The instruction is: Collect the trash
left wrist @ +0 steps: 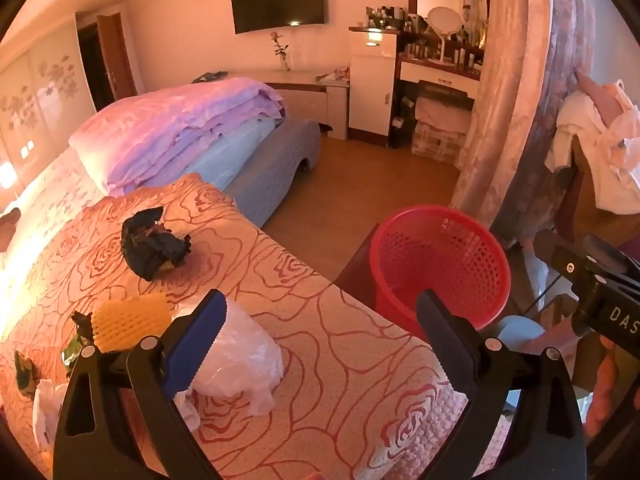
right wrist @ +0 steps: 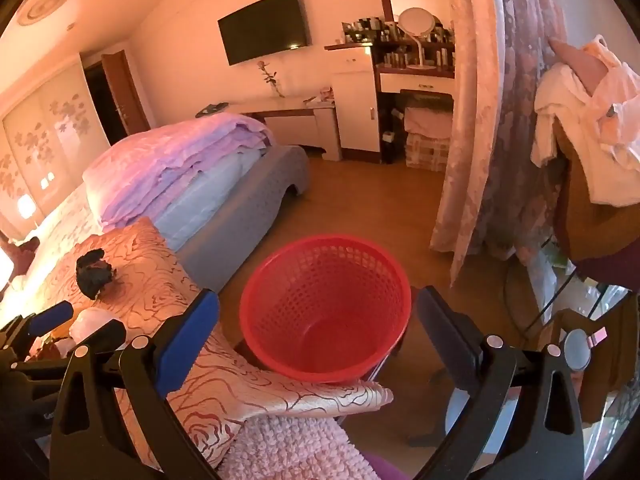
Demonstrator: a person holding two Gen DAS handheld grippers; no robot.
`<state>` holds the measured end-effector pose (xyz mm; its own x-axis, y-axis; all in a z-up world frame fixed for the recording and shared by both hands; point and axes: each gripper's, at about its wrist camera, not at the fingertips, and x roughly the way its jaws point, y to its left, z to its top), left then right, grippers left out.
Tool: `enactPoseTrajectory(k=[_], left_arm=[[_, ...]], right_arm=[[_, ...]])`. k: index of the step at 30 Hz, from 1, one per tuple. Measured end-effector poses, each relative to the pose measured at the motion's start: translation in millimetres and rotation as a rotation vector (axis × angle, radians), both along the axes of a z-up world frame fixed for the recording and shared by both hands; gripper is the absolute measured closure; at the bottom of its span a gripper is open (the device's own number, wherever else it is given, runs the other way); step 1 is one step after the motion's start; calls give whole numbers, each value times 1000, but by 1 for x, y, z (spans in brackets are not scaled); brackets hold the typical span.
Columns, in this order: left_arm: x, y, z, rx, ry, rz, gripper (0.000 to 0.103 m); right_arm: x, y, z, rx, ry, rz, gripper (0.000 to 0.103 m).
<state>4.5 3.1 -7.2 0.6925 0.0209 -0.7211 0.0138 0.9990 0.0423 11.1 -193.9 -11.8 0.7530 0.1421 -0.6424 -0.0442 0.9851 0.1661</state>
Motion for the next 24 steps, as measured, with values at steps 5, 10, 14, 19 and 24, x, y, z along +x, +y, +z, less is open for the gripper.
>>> enactPoseTrajectory(k=[5,10,14,19,24], left_arm=[[2,-6,0,10,-8,-9,11],[8,-14,4,24,-15,-17,11],[12,-18,5,29,-17,-22,11],[13,-21,6,35,-18,-23,11],[12,-22,7,39,-20,-18,11]], right_arm=[[2,-4,-2,5,-1,-8,7],[4,-11,-3,7,0,-23,7],[6,-15,-4,9,4,-36,7],[6,-17,-4,10,6,-36,7],[6,-16,-4,10,6,-36,7]])
